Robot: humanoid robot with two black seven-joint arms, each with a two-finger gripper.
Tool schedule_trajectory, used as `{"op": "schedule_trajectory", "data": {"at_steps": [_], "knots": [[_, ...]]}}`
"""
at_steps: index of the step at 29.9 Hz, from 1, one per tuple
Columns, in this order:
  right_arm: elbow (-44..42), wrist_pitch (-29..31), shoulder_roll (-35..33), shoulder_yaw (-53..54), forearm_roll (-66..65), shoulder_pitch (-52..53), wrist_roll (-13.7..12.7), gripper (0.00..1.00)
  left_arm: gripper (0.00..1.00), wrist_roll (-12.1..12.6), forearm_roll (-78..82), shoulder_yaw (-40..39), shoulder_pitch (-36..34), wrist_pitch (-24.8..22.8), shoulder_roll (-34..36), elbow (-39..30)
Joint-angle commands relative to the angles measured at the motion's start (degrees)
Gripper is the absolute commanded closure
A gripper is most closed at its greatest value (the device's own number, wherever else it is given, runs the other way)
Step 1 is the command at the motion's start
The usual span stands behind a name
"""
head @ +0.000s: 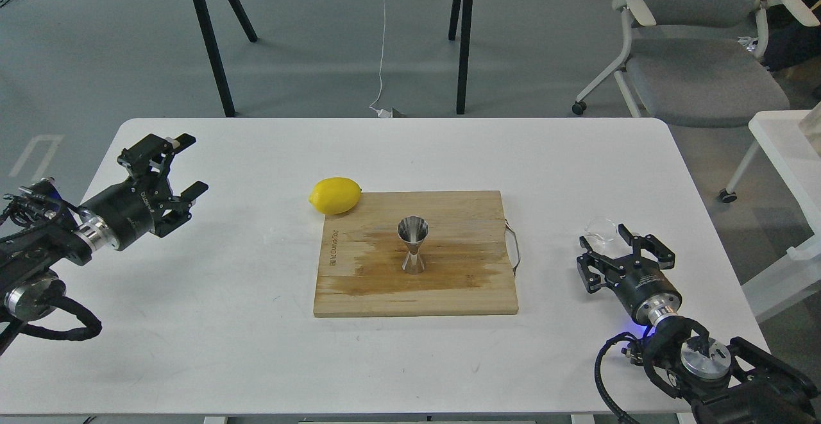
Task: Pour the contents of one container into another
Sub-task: 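Position the right gripper beside the small clear glass cup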
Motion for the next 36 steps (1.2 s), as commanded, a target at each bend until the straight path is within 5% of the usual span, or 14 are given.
{"op": "schedule_trajectory", "data": {"at_steps": [1, 20, 36], "knots": [[0.00, 0.00, -0.01, -0.16, -0.02, 0.00, 0.00, 0.33, 0.00, 0.00, 0.03, 0.00, 0.00, 0.00, -0.28, -0.04], [0.00, 0.00, -0.01, -0.51, -0.46, -0.08, 0.08, 0.52, 0.00, 0.00, 0.03, 0.00, 0.00, 0.00, -0.72, 0.75], [0.18, 0.00, -0.01, -0.69, -0.55, -0.26, 0.08, 0.55, 0.00, 0.00, 0.03, 0.00, -0.09, 0.00, -0.72, 0.93]]}}
